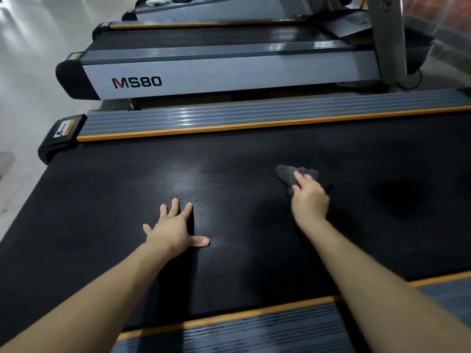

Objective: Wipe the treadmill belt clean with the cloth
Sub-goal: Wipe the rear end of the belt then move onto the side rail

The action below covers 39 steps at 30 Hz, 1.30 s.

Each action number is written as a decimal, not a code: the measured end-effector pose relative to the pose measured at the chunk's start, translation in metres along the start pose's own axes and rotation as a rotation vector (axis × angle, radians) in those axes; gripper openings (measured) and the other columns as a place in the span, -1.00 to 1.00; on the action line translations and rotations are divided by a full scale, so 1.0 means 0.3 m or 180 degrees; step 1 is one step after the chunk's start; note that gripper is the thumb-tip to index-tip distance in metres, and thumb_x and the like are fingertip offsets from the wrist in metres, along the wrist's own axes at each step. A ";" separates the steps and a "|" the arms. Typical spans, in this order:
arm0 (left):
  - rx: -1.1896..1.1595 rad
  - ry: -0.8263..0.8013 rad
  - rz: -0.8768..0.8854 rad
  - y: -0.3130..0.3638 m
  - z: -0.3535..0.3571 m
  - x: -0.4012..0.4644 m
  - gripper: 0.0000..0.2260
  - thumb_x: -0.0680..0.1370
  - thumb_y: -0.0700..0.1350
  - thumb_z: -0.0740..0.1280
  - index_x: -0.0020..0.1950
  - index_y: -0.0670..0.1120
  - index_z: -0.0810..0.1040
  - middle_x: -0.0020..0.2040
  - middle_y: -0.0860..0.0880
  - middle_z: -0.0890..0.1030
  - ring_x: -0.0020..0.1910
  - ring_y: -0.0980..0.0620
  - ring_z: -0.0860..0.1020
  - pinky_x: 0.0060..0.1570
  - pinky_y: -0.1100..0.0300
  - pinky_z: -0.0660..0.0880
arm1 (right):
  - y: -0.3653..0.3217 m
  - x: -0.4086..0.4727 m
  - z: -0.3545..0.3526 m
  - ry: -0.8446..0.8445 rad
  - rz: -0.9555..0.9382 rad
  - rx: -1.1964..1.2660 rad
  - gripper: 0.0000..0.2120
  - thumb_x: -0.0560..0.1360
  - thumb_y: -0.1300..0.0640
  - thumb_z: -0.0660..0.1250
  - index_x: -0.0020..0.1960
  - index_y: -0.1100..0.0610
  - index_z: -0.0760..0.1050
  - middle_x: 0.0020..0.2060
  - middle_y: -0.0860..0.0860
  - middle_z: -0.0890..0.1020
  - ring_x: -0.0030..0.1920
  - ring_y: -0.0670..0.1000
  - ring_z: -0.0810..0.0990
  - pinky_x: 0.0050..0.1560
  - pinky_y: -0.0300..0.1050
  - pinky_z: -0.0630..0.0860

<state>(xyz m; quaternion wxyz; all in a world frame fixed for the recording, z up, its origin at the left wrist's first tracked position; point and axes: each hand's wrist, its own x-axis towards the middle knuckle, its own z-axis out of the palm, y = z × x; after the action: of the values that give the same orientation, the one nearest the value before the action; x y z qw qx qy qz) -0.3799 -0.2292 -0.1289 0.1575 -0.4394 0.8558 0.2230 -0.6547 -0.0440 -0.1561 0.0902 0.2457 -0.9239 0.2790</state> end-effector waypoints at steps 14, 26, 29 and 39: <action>0.0038 0.0053 0.0007 -0.005 0.009 -0.010 0.07 0.36 0.42 0.45 0.66 0.21 -0.13 0.66 0.05 -0.28 0.62 -0.07 -0.31 0.46 -0.49 -0.05 | -0.022 -0.062 0.002 -0.0347 -0.0638 0.0349 -0.60 0.55 0.18 0.36 0.37 -0.02 0.50 0.33 0.00 0.54 0.32 0.06 0.50 0.29 -0.10 0.40; -0.0015 0.0012 0.0051 0.001 0.010 -0.008 0.06 0.38 0.40 0.45 0.66 0.20 -0.15 0.65 0.06 -0.31 0.62 -0.06 -0.33 0.47 -0.45 -0.10 | -0.410 -0.003 0.288 -0.0833 -0.1374 0.0238 -0.60 0.56 0.15 0.31 0.38 -0.04 0.48 0.37 -0.02 0.51 0.36 0.15 0.45 0.37 -0.05 0.33; -0.0006 0.0017 0.0078 -0.004 0.008 -0.006 0.06 0.38 0.41 0.44 0.66 0.20 -0.15 0.65 0.06 -0.30 0.62 -0.06 -0.33 0.47 -0.45 -0.11 | -0.496 0.141 0.351 -0.1051 -0.1473 0.0215 -0.60 0.60 0.10 0.27 0.43 -0.08 0.42 0.43 -0.07 0.45 0.42 0.07 0.38 0.38 -0.10 0.27; 0.0063 0.0062 0.0100 -0.018 0.031 0.008 0.08 0.37 0.45 0.40 0.65 0.19 -0.19 0.64 0.06 -0.35 0.60 -0.05 -0.38 0.47 -0.46 -0.14 | -0.349 -0.057 0.244 -0.1171 -0.2453 0.0604 -0.60 0.53 0.12 0.40 0.34 -0.09 0.51 0.32 -0.08 0.56 0.34 0.04 0.51 0.23 -0.06 0.49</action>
<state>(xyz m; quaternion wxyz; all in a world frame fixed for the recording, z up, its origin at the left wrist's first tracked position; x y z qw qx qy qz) -0.3761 -0.2288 -0.1392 0.1499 -0.4264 0.8663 0.2126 -0.5892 -0.1538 -0.1728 -0.0013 0.6253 -0.7357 0.2602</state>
